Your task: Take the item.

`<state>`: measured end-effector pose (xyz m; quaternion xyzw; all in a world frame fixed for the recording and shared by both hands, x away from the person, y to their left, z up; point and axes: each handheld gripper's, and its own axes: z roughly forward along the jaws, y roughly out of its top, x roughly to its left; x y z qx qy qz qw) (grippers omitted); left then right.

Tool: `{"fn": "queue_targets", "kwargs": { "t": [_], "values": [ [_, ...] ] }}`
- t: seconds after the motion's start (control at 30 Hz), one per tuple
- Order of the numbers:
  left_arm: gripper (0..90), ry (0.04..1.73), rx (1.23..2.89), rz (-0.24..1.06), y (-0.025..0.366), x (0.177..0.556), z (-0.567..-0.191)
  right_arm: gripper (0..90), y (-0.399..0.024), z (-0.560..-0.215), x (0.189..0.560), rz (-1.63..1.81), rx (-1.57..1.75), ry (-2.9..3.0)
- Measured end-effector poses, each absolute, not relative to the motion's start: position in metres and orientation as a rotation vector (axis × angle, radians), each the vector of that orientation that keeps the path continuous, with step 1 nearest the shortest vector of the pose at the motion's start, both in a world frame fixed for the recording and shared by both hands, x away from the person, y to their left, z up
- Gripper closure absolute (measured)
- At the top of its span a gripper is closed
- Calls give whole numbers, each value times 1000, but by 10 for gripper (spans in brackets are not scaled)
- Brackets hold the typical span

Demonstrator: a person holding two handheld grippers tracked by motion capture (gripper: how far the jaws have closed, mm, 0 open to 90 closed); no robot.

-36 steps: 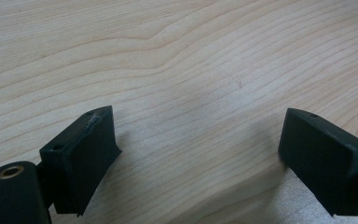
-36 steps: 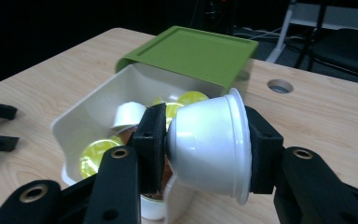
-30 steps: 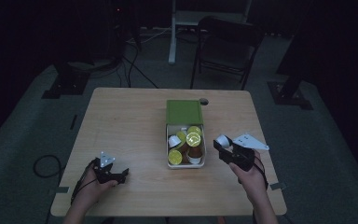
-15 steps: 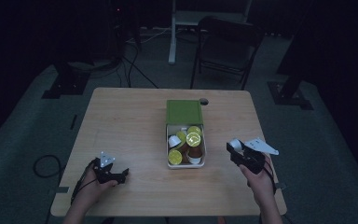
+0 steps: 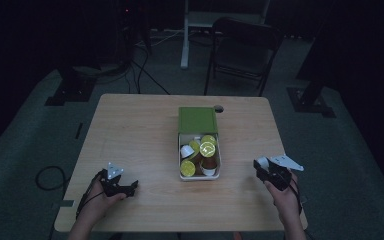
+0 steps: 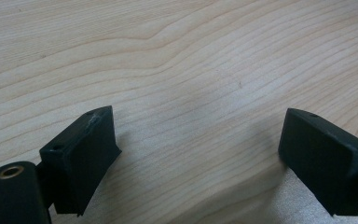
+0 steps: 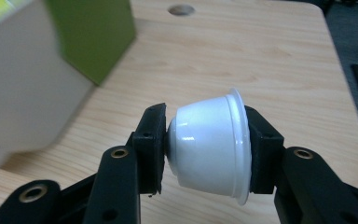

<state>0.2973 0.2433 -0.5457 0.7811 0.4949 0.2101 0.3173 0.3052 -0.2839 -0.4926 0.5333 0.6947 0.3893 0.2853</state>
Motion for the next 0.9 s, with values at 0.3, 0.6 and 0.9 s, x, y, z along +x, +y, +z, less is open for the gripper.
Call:
{"fn": "queue_targets", "kwargs": {
  "t": [0.3,0.6,0.9],
  "values": [
    [119,1303,2056,553,243,297,-546,565,-298,-511,305,1004,1488,1858],
    [119,1303,2056,553,243,297,-546,565,-307,-523,307,951,1548,1861],
    [119,1302,2056,553,243,297,-546,564,-311,-532,308,901,1566,1864]
  ]
}}
